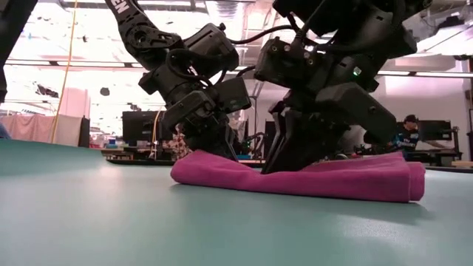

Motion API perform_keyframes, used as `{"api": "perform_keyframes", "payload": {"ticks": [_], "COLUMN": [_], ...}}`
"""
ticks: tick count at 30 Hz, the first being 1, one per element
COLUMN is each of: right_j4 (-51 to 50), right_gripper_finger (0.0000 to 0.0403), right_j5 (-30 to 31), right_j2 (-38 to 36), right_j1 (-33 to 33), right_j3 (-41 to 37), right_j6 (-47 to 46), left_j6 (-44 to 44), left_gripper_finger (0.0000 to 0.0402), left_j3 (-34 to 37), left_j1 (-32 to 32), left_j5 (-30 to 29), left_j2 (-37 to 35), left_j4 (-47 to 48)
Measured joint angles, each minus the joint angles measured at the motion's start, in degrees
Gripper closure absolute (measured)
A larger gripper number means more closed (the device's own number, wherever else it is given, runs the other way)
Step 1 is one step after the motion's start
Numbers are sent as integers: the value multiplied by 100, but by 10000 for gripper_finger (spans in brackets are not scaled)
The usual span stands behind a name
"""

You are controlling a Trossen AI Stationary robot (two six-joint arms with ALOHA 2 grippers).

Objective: Roll towel
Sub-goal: Roll the pink towel

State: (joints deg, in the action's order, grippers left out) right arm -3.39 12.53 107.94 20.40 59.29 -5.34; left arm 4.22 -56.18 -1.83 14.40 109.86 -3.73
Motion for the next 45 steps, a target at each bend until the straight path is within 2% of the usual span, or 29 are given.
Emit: {"api": "perform_keyframes", "payload": {"ticks": [11, 17, 22, 27, 31, 36, 45], "right_j4": [119, 409, 366, 345, 344, 408, 444], "right_gripper_finger": [328, 328, 328, 328, 328, 328, 328], "right_j5": [-140, 496, 583, 1236, 1050, 364, 372], "right_j2": [-78, -167, -179, -177, -173, -173, -114], "right_j1": [136, 130, 69, -116, -396, -523, -483], "right_j3": [-11, 5, 271, 303, 275, 275, 275], "right_j6": [133, 402, 810, 853, 664, 646, 675], "left_j6": [-62, -46, -43, -41, -8, 23, -14], "left_gripper_finger": [401, 402, 402, 402, 401, 402, 402], "left_j3": [2, 2, 2, 2, 2, 2, 2], "left_j1": [-4, -4, -7, -7, -9, -13, -13], "left_j5": [-24, -29, -28, -20, -20, -20, -4], "left_j2": [0, 0, 0, 0, 0, 0, 0], "left_j4": [-4, -11, -4, 17, 24, 10, -24]}}
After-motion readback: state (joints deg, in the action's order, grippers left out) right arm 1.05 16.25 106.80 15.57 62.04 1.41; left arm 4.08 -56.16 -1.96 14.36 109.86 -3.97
